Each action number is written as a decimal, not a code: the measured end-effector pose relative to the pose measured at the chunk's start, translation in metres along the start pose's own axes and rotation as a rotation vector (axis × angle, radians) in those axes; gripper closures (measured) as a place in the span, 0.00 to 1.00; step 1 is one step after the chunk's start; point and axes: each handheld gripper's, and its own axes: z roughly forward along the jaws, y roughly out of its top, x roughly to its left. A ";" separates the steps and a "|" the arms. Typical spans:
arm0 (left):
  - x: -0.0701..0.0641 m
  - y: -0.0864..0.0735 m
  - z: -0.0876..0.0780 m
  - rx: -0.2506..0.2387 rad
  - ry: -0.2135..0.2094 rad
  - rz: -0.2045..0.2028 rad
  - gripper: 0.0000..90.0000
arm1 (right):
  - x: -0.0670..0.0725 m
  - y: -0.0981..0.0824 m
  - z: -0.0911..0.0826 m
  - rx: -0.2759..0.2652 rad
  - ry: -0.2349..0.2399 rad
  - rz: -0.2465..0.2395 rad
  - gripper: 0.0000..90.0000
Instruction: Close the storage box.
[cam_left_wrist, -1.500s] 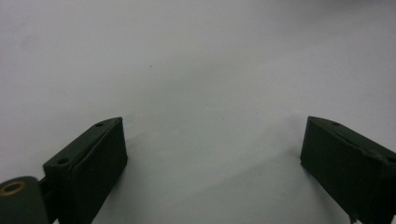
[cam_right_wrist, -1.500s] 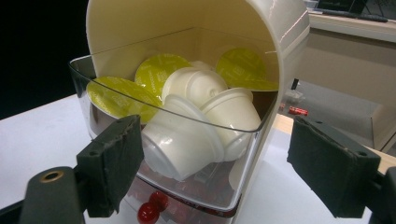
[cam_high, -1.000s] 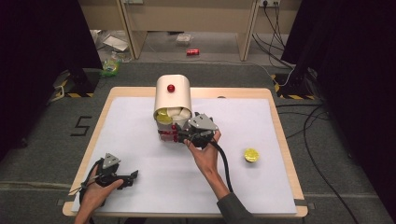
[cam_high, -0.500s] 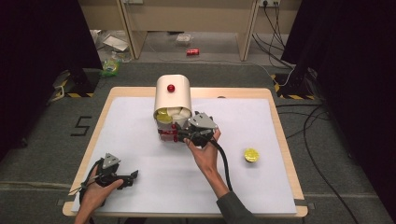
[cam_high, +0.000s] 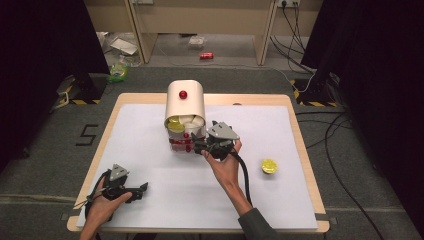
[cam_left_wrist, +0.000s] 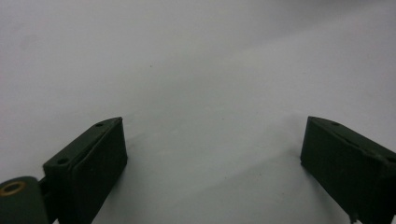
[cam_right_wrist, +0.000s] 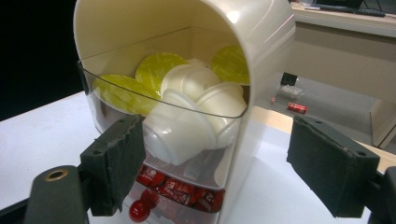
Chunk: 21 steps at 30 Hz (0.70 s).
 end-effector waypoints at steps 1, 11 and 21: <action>0.000 0.000 0.000 0.000 0.000 0.000 0.07 | 0.000 0.000 0.000 0.000 0.000 0.000 0.21; 0.000 0.000 0.000 0.000 0.000 0.000 0.07 | -0.010 -0.002 -0.020 0.002 -0.004 -0.019 0.21; 0.000 0.000 0.000 0.001 0.000 0.000 0.07 | -0.026 -0.010 -0.043 0.001 -0.029 -0.014 0.21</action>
